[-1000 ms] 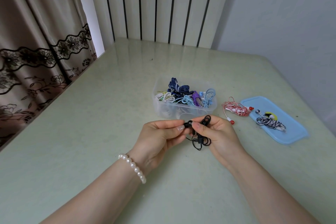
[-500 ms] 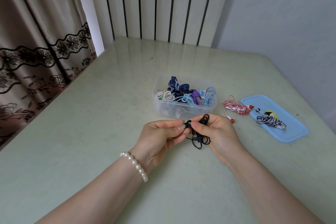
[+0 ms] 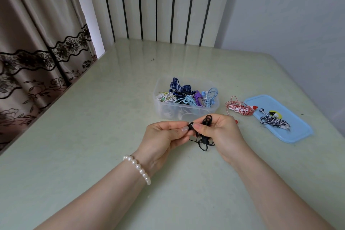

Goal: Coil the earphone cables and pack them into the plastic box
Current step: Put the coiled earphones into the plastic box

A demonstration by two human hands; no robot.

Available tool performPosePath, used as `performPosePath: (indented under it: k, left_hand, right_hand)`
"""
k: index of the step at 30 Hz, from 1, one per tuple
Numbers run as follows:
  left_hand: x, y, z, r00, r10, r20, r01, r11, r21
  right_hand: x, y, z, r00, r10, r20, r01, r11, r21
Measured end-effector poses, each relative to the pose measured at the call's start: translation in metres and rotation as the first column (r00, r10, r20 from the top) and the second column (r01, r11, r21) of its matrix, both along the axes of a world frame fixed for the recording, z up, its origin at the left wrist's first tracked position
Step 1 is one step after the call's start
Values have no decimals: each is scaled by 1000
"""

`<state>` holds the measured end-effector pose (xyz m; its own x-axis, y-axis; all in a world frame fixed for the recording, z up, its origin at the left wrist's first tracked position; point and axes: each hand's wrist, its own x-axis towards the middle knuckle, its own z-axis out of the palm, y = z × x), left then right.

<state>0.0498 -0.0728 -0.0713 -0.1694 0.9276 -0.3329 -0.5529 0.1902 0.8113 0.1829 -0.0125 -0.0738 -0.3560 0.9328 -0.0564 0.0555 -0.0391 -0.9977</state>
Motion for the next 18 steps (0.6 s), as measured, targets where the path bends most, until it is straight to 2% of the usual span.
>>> performPosePath:
  k: [4,9,13,18]
  left_hand:
    - [-2,1,-1,999,-41,-24,40,999,-18]
    - [-2,2,-1,998,-57,-35,54,996,-72]
    - [-2,2,1,1000,1,5,-1,997,-73]
    - [3,3,6,996,87,32,-86,996,-36]
  right_hand:
    - [3,1,3,998,55,20,-54,997,-50]
    - [3,0,4,994,80,76,-81,997,4]
    - [-2,-6,9,997,45,62,-50,994,93]
    - [-8,-12,10,996,-86,31,77,972,222]
